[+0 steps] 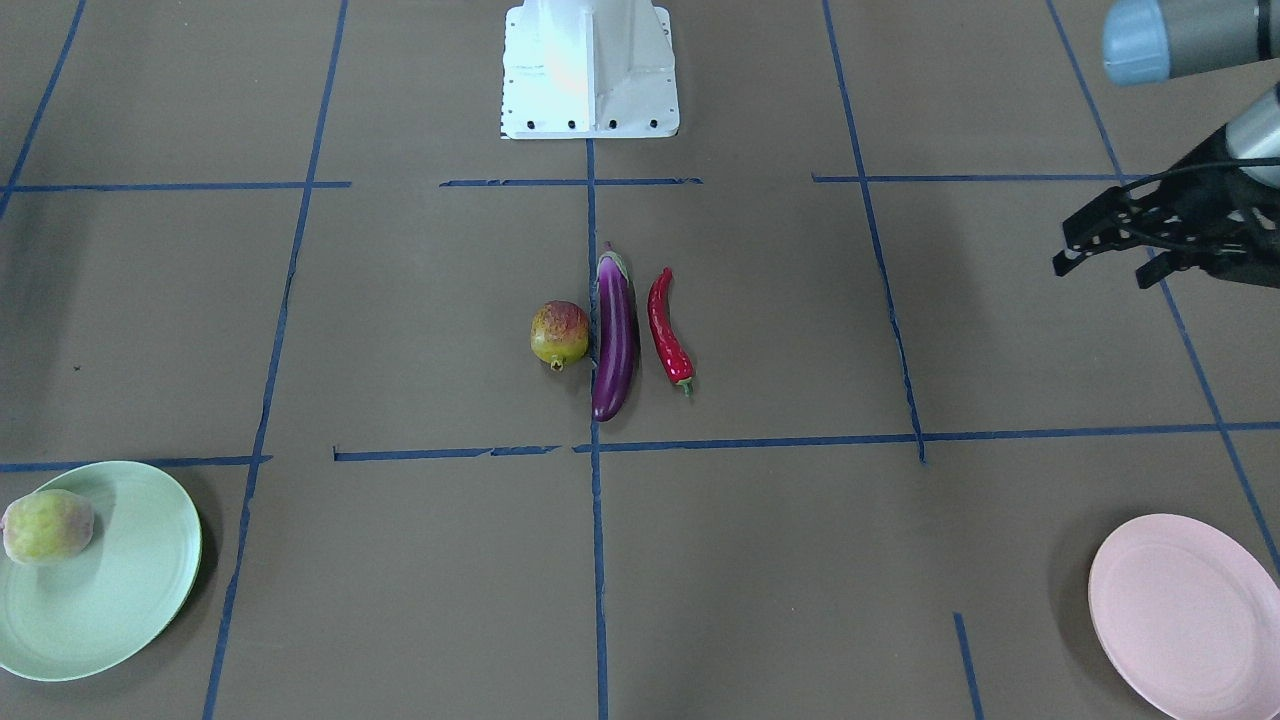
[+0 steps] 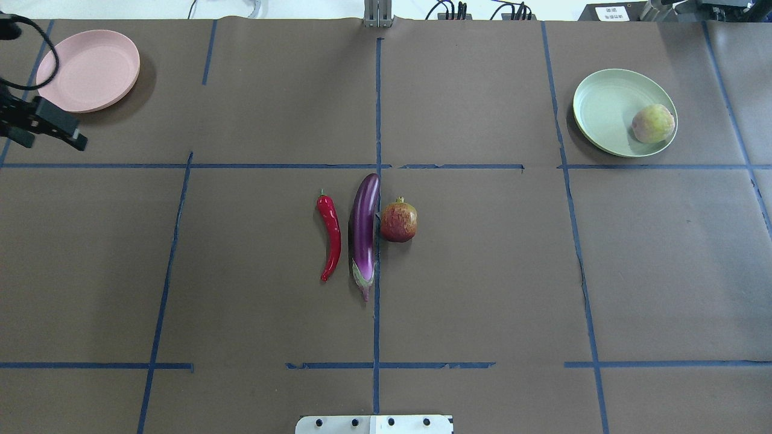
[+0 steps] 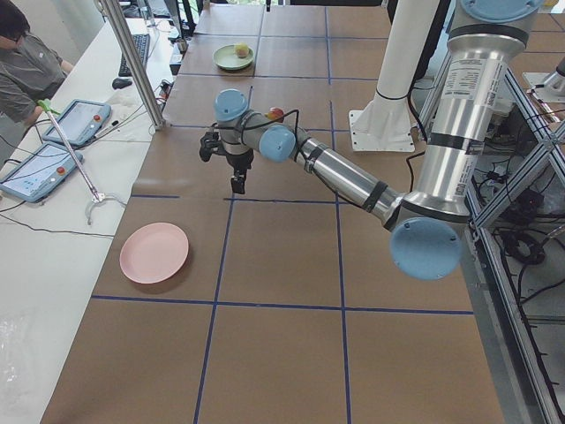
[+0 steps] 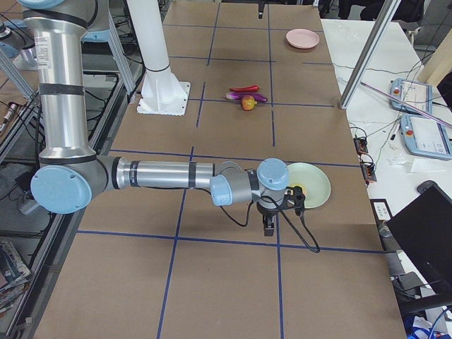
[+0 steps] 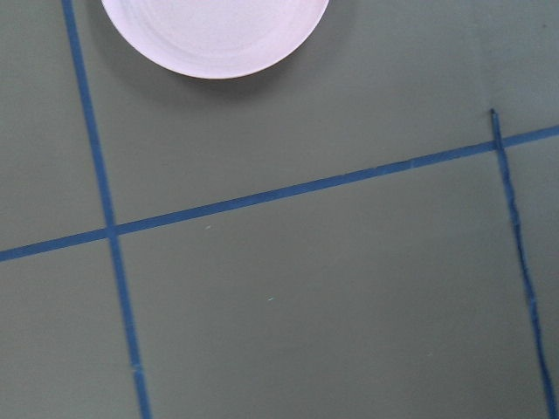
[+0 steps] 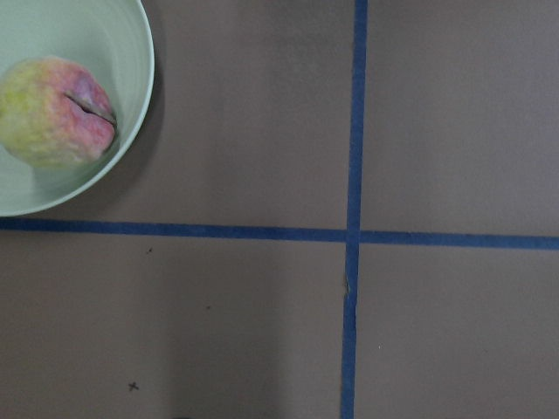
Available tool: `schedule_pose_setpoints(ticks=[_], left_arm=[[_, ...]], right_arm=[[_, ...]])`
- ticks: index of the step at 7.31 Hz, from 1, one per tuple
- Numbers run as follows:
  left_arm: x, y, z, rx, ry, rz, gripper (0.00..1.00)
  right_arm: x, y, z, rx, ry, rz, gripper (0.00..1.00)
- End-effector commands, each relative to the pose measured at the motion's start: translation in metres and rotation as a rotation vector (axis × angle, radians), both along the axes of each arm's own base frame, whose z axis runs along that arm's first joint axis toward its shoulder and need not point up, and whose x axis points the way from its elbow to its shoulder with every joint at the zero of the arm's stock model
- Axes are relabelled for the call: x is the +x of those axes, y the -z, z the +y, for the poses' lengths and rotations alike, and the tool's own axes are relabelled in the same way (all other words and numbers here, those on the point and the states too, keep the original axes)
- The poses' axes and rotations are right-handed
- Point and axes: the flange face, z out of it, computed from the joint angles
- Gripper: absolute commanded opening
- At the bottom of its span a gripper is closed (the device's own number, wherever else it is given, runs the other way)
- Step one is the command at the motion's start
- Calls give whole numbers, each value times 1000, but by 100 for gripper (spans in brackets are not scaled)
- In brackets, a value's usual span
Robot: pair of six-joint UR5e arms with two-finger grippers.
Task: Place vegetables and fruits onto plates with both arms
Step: 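Move the left gripper to the purple eggplant while the right arm withdraws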
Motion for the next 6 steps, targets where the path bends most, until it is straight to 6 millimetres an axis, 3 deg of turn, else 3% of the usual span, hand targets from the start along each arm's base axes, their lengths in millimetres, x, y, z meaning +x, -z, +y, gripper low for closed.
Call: schedule_pose_setpoints(ticks=[1, 3, 6], left_arm=[[140, 80, 45, -51, -1, -9, 100], [249, 130, 83, -205, 63, -11, 100], [378, 183, 95, -213, 152, -72, 100]], right_arm=[[0, -3, 21, -18, 5, 20, 100], [2, -4, 19, -9, -1, 60, 100], [2, -5, 19, -12, -1, 60, 100]])
